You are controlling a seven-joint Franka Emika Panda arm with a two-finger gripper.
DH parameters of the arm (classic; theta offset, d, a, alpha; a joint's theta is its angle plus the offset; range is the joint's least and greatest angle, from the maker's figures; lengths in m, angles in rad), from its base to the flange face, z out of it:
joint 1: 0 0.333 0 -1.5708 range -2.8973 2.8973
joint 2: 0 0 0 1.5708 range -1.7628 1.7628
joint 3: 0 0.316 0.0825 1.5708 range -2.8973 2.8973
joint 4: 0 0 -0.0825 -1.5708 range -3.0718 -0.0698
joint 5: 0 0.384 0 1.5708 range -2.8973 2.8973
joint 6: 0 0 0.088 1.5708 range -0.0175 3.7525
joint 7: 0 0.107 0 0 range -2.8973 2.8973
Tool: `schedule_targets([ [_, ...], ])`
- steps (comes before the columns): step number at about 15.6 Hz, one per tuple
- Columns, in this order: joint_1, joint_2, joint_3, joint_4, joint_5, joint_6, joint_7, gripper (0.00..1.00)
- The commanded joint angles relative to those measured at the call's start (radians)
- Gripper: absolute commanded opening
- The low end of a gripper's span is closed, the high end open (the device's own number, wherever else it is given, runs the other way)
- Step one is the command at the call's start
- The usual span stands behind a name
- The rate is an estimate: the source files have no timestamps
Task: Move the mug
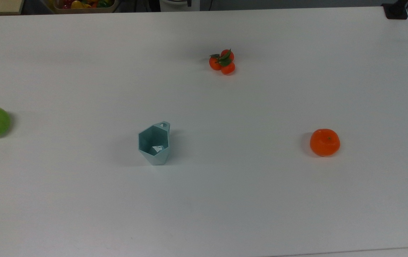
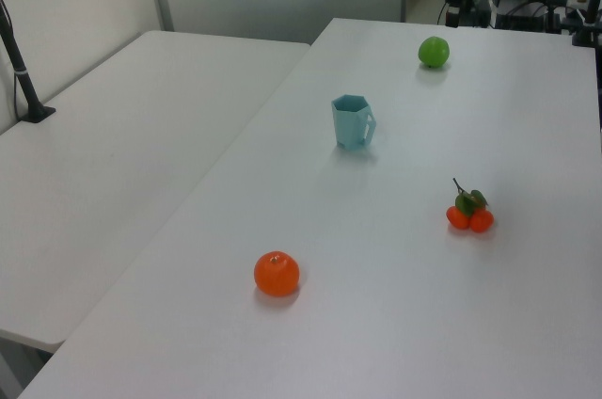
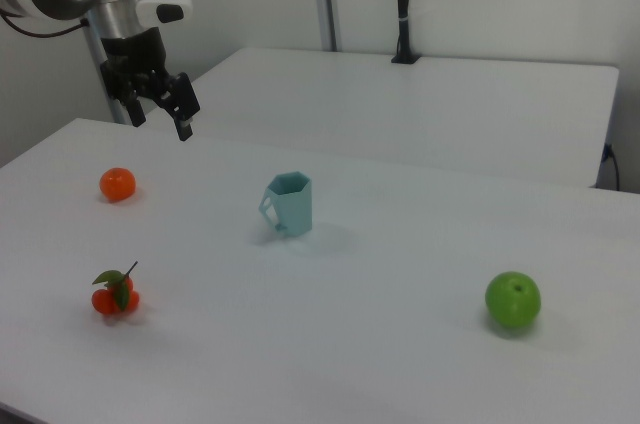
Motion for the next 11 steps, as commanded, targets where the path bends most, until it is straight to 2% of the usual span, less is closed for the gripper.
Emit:
schedule_targets([
  [1,0.017,-0.019,-0.020,-0.032,-0.002,0.028,-0.015,1.00],
  [11,0.009,-0.017,-0.020,-0.029,-0.002,0.028,-0.025,1.00],
])
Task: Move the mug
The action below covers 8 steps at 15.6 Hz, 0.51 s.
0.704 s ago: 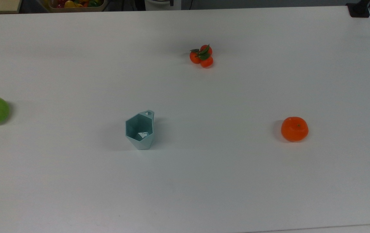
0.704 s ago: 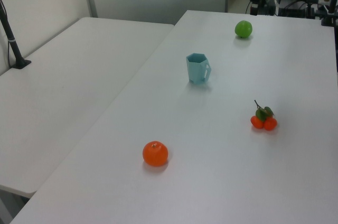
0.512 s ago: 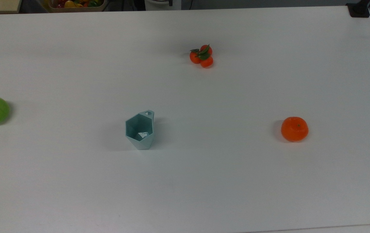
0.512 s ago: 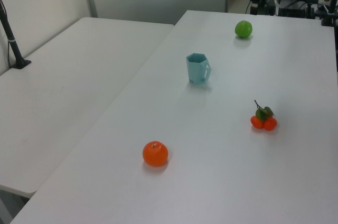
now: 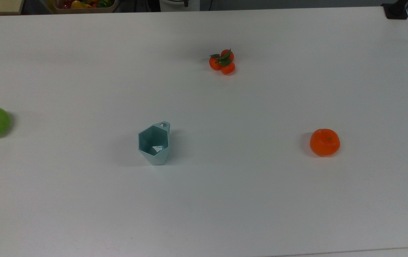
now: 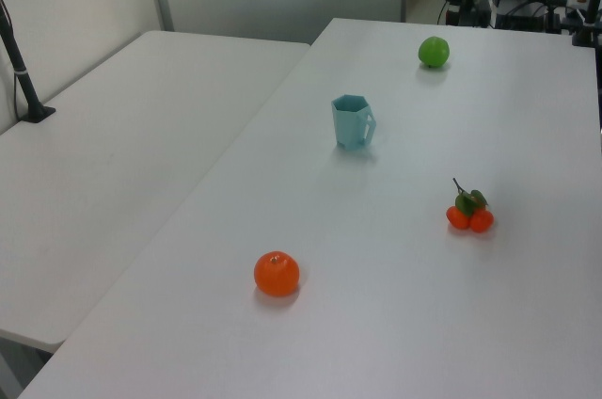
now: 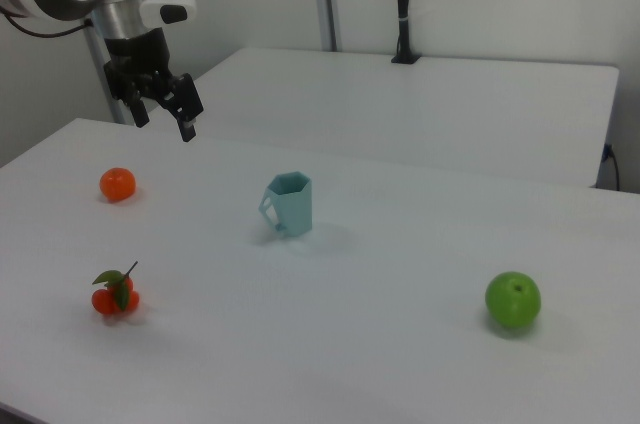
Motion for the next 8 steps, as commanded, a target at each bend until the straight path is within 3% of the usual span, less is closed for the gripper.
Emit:
schedule_targets([
  [1,0.009,-0.017,-0.010,-0.028,-0.002,0.027,-0.024,1.00],
  [8,-0.005,0.035,-0.010,-0.024,-0.001,0.060,-0.012,1.00],
])
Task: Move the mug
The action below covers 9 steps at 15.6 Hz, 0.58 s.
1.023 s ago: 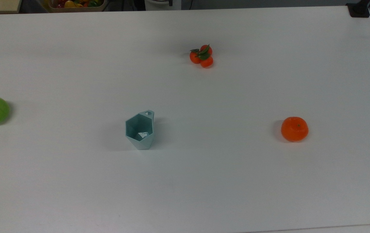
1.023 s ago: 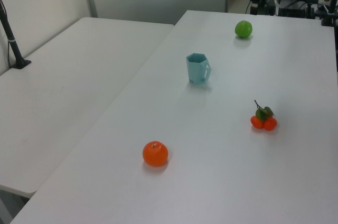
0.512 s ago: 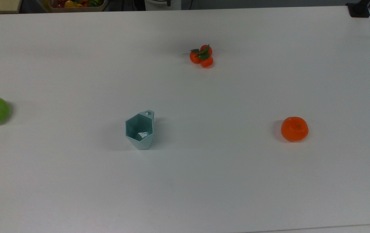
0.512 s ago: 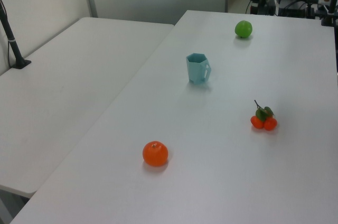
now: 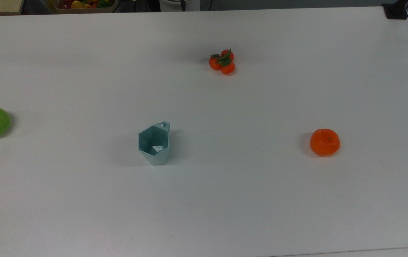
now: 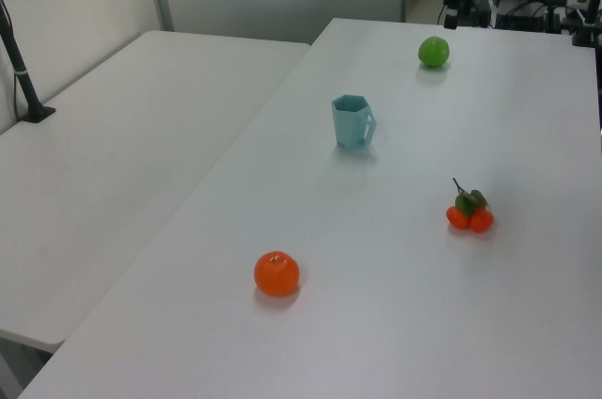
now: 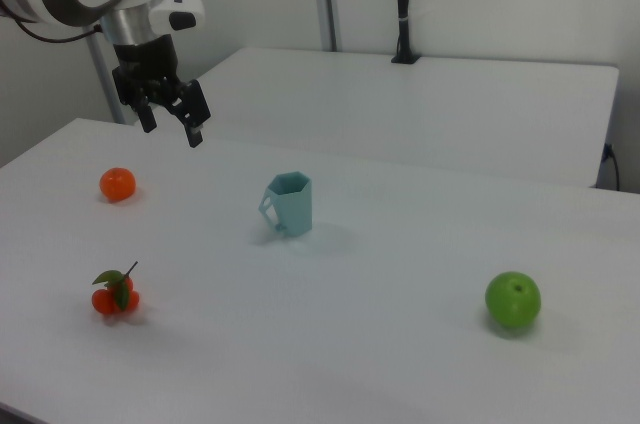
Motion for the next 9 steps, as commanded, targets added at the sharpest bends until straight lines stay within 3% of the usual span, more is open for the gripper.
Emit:
schedule_targets([
  [1,0.005,0.023,-0.007,-0.011,0.001,0.054,0.003,1.00],
  [9,0.010,0.208,-0.007,0.127,-0.013,0.147,0.275,0.97],
])
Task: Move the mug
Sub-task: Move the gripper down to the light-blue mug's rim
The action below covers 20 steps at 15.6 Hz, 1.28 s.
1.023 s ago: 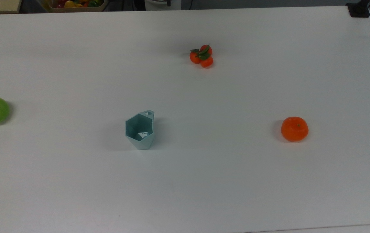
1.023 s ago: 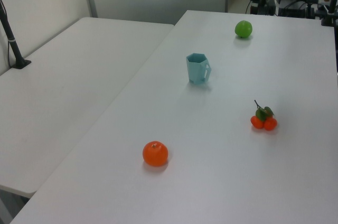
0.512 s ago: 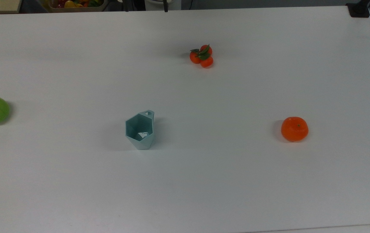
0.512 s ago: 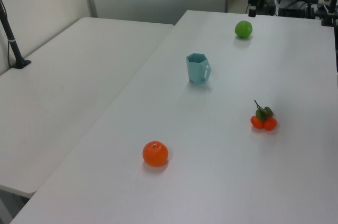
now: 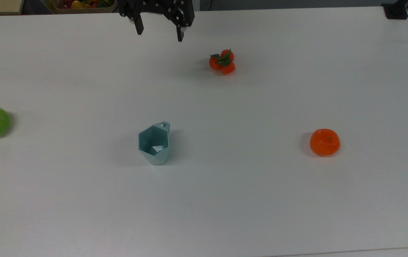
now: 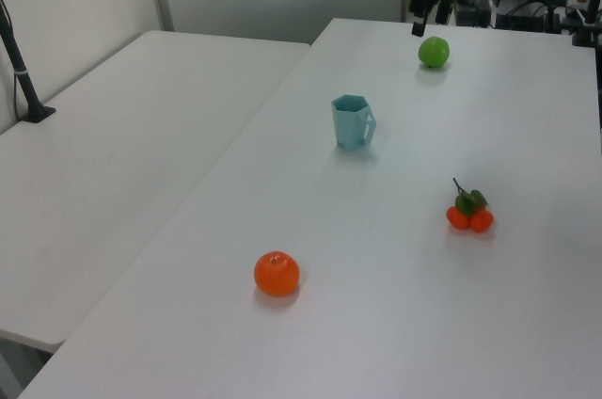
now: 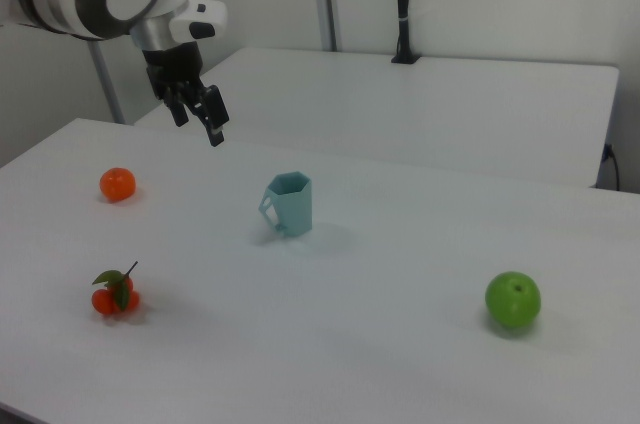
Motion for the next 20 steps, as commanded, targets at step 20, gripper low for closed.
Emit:
schedule_targets([
  [20,0.035,0.441,0.001,0.032,-0.139,0.447,0.214,0.89],
])
